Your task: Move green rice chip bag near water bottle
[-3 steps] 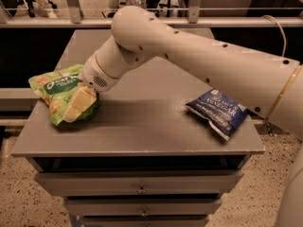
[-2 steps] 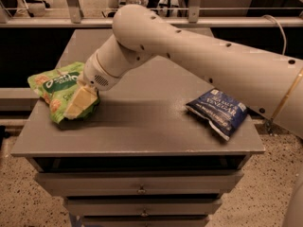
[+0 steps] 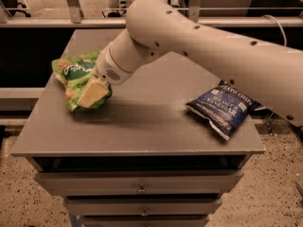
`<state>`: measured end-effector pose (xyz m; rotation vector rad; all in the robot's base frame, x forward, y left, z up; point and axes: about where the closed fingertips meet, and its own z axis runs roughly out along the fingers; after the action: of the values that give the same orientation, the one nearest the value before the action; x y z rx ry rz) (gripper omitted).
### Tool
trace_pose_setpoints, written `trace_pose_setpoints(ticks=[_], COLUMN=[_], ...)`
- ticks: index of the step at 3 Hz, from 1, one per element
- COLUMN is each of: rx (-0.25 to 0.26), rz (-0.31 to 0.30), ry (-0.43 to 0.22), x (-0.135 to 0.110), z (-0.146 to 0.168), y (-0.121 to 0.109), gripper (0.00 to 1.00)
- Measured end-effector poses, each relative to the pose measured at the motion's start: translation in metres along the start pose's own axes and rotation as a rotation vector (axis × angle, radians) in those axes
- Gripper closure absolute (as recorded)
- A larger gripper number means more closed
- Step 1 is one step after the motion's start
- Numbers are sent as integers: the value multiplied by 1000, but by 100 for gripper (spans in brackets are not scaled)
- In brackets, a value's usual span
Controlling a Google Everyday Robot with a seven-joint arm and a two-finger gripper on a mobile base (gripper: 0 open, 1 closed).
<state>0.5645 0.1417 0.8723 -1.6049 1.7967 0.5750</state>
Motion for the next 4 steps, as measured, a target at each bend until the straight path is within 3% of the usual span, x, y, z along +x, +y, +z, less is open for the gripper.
trace_pose_setpoints(ticks=[1,2,3,4], rx=[71,211,210,298], rz=[7,22,21,65], ry=[11,37,37,84], x=[6,20,20,48], z=[-23,-73,-72,-94], y=[-15,-46,-46,-69], gripper=[100,100,100,100])
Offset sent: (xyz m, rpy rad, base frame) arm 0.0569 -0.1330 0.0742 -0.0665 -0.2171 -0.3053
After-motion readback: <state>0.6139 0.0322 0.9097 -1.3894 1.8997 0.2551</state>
